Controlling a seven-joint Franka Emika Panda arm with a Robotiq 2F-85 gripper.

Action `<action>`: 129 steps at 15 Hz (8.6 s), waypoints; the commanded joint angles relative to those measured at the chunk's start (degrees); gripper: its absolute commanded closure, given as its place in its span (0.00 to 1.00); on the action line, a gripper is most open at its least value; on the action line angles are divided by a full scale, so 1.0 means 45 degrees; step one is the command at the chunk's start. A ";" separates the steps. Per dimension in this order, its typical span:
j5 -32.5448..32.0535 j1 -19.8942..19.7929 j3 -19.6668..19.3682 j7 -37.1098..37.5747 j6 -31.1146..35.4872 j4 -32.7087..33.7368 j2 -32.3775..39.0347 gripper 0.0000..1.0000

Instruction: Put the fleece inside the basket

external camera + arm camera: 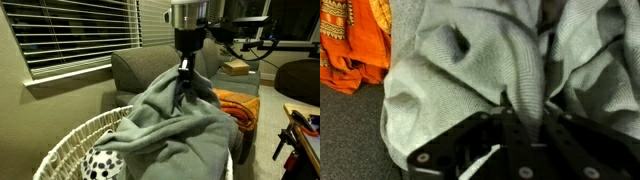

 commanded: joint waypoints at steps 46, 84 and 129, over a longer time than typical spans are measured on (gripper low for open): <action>0.1706 0.2155 0.2030 -0.5403 -0.8976 1.0974 0.6129 0.54; 0.2788 0.0182 0.0051 -0.1512 -0.3576 0.3343 0.3183 0.00; 0.2301 -0.0421 -0.0875 -0.2109 -0.1412 0.3307 0.5105 0.00</action>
